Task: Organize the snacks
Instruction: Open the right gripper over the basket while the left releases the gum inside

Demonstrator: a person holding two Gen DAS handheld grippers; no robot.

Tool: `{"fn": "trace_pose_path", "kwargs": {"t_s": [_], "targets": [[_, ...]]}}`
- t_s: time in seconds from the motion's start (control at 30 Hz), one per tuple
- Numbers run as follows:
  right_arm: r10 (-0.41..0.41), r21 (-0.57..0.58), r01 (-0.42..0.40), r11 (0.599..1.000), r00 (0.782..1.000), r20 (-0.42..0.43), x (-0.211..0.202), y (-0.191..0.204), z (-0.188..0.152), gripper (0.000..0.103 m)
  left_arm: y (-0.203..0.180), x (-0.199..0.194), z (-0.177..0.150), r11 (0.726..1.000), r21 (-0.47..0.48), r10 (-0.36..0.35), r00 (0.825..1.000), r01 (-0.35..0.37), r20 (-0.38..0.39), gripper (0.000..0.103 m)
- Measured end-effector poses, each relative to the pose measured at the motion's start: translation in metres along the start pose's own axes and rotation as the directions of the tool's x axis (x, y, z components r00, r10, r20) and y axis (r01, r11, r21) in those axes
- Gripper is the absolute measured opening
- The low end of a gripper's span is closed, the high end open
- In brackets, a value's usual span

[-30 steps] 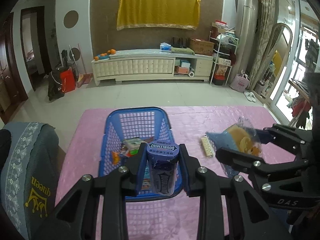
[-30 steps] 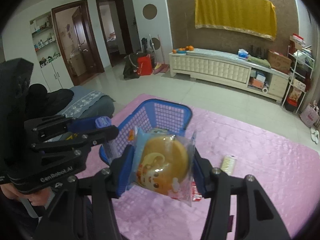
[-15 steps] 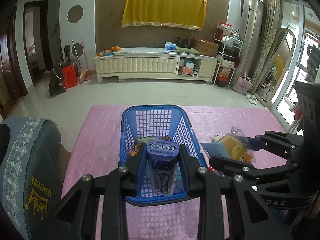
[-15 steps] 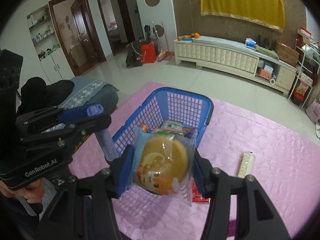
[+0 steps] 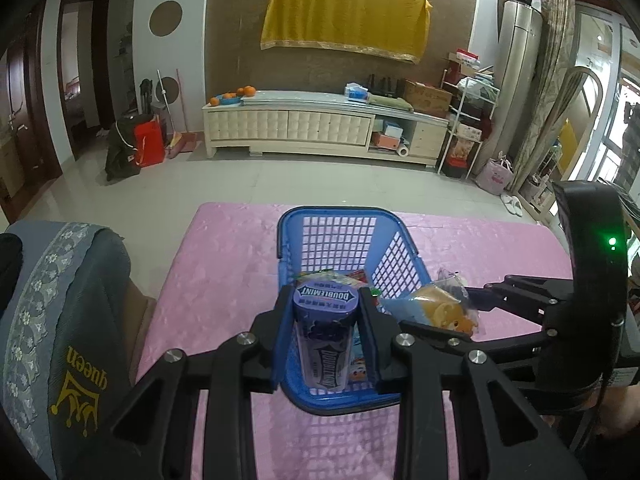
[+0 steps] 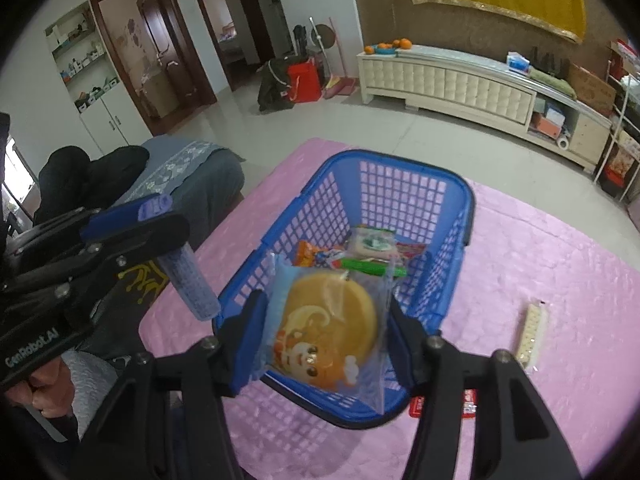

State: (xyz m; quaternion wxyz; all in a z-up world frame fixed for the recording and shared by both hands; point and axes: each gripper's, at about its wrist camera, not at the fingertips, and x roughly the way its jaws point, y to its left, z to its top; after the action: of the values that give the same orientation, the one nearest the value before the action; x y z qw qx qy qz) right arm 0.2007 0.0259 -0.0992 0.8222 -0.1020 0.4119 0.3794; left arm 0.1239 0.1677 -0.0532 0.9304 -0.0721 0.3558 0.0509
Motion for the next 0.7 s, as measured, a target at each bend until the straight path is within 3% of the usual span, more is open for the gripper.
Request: {"fn": "trace_pose_path", "kwargs": {"t_s": [0.07, 0.13, 0.2, 0.7], "targets": [[-0.001, -0.006, 0.001, 1.0, 1.0, 0.002, 0.0, 0.002, 0.0, 0.077, 0.003, -0.002, -0.001, 1.0, -0.007, 0.006, 1.0, -0.006, -0.001, 0.028], [-0.01, -0.006, 0.01, 1.0, 1.0, 0.018, -0.004, 0.004, 0.002, 0.096, 0.004, -0.004, -0.001, 1.0, -0.012, 0.004, 1.0, -0.004, 0.001, 0.028], [-0.028, -0.007, 0.028, 1.0, 0.999, 0.036, -0.009, 0.005, 0.003, 0.102, 0.004, -0.005, 0.0, 1.0, -0.012, 0.002, 1.0, -0.002, 0.003, 0.028], [-0.16, 0.002, 0.16, 0.987, 0.986, 0.053, -0.028, -0.013, -0.007, 0.103, -0.02, 0.01, 0.0, 0.997, 0.034, -0.063, 0.998, 0.064, -0.018, 0.028]]}}
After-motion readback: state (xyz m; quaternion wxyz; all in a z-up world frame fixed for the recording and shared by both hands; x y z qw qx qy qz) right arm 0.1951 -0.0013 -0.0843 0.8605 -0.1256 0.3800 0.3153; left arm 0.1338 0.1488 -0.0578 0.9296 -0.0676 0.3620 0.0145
